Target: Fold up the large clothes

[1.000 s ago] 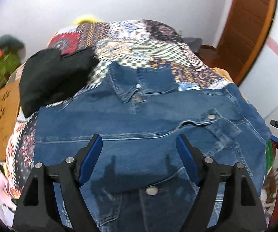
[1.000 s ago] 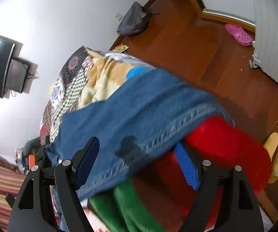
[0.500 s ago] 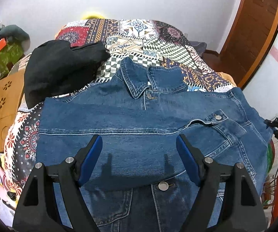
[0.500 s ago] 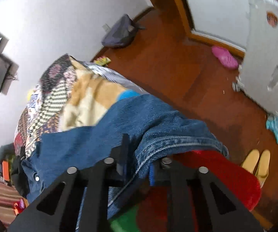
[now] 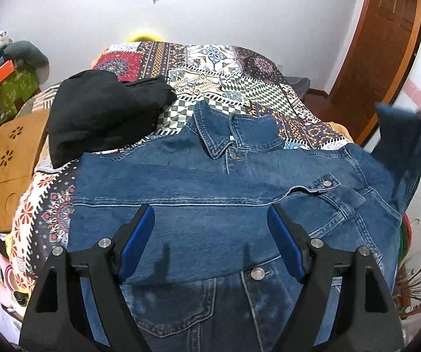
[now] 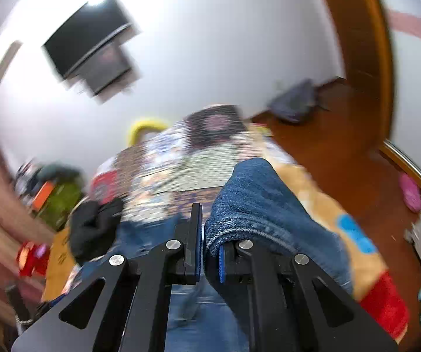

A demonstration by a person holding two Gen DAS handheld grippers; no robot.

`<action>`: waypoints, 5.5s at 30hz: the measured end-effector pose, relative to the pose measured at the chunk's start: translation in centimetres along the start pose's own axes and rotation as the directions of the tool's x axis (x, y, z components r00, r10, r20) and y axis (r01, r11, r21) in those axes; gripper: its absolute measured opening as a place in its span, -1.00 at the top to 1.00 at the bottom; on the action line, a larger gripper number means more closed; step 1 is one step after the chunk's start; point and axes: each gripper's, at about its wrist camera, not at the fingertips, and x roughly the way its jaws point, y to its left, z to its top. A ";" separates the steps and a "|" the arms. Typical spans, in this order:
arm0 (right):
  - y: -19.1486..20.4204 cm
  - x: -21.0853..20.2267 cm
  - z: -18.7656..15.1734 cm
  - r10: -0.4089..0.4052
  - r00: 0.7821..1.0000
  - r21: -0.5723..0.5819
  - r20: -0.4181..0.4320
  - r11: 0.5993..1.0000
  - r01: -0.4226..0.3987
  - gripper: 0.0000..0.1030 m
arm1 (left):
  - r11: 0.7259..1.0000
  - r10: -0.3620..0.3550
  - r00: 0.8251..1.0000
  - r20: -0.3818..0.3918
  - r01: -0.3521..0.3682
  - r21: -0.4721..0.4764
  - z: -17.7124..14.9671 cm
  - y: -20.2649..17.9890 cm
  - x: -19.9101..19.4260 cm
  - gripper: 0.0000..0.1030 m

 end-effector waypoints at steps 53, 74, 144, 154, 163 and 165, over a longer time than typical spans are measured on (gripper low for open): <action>-6.5 11.5 -5.6 0.039 0.948 0.332 -0.317 0.940 0.073 0.10 | 0.999 -0.026 0.999 -0.042 0.025 -0.020 -2.0 -1.2 1.2 -0.61; 11.1 7.5 -3.6 0.051 0.985 -0.203 -0.167 0.975 -0.085 0.55 | 0.994 -0.068 0.994 0.086 0.074 -0.075 -2.0 2.6 -4.2 -0.62; -2.7 6.8 -8.5 -0.117 0.927 -0.144 -0.357 0.987 0.069 -0.24 | 0.982 0.186 0.978 0.096 -0.187 -0.001 3.4 8.9 -3.3 0.55; -2.7 8.1 -9.0 -0.141 0.902 -0.157 -0.407 0.984 0.083 -0.24 | 0.971 0.106 0.960 -0.260 -0.156 -0.179 -5.1 16.1 6.5 0.25; -3.1 9.9 -6.5 -0.085 0.895 -0.084 -0.439 0.995 0.053 -0.24 | 0.967 0.105 0.974 -0.200 -0.147 -0.210 -2.1 18.9 3.5 -0.05; -3.1 10.3 -5.8 -0.065 0.896 -0.068 -0.439 0.997 0.039 -0.24 | 0.962 0.091 0.978 -0.187 -0.135 -0.238 -1.1 20.2 3.4 -0.06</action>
